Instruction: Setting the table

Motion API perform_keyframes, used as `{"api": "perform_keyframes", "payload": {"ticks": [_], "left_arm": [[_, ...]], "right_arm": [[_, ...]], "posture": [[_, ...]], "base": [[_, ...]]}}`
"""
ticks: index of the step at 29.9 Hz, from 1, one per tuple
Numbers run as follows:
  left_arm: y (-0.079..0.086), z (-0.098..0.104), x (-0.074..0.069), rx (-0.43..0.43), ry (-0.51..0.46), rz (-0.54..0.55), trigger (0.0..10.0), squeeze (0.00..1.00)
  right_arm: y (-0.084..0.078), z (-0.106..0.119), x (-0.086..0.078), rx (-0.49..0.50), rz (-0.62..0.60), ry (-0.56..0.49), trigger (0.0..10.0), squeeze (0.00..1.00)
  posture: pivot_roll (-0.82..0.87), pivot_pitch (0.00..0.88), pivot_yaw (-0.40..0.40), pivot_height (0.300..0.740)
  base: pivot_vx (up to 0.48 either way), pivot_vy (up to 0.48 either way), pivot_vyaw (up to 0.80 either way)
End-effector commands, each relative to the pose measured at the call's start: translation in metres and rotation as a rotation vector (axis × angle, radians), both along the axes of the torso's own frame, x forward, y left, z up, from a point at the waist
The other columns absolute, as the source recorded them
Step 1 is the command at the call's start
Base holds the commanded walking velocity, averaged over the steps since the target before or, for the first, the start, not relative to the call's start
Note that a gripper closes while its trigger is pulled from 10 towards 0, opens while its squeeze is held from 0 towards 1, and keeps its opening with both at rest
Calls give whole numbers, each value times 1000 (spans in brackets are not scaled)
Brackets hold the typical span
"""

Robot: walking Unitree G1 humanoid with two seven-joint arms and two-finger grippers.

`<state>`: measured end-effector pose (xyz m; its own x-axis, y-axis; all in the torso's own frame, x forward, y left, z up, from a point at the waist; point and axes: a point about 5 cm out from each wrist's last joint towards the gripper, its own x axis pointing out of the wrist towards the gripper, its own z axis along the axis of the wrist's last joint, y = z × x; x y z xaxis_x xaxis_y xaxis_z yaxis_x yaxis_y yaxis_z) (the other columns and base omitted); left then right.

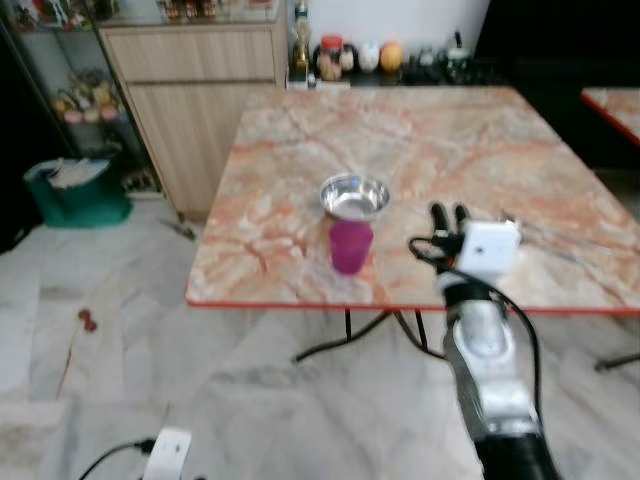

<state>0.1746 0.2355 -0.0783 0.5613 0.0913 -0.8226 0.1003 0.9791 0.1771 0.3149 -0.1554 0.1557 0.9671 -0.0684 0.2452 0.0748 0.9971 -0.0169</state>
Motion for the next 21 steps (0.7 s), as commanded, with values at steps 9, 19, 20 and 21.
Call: {"api": "perform_keyframes", "payload": {"ticks": [9, 19, 20, 21], "left_arm": [[1, -3, -6, 11, 24, 1, 10000, 0], [-24, -7, -2, -13, 17, -27, 10000, 0], [-24, -7, -2, -13, 17, -27, 10000, 0], [-24, -7, -2, -13, 17, -27, 10000, 0]], "right_arm": [[10, 2, 1, 13, 36, -2, 10000, 0], [10, 0, 2, 12, 25, 12, 10000, 0], [10, 0, 2, 14, 24, 13, 10000, 0], [10, 0, 2, 16, 24, 14, 10000, 0]], "posture": [[5, 0, -1, 731], [8, 0, -1, 731], [12, 0, -4, 731], [12, 0, -4, 731]], "base": [[257, 0, 0], [258, 0, 0], [259, 0, 0], [259, 0, 0]]}}
